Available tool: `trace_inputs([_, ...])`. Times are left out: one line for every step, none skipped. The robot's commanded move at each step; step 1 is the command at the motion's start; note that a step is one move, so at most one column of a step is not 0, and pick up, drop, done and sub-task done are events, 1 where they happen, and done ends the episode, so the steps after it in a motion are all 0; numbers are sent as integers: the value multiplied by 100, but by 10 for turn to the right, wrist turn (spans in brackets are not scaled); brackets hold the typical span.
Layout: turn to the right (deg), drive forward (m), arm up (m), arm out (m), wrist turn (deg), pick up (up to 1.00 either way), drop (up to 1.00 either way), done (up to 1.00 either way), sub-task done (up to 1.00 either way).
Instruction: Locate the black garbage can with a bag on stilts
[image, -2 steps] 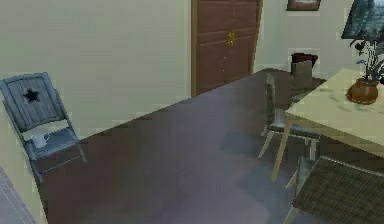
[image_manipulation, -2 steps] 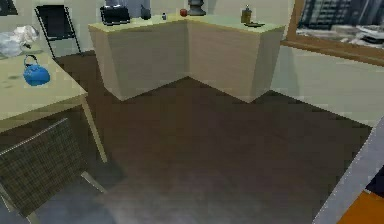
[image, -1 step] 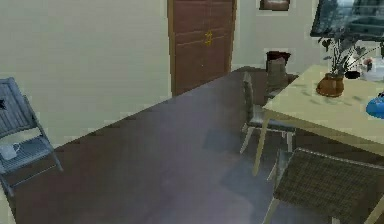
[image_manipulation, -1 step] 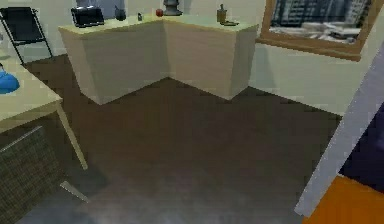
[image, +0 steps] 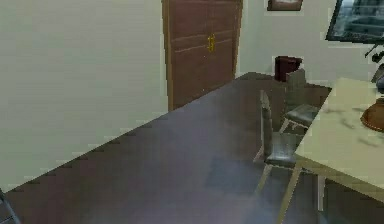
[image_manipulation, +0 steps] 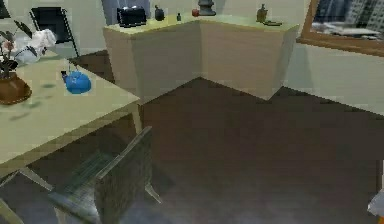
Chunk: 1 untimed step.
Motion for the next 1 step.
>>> trace_inputs([0, 100, 0, 0, 0, 0, 0, 0, 0])
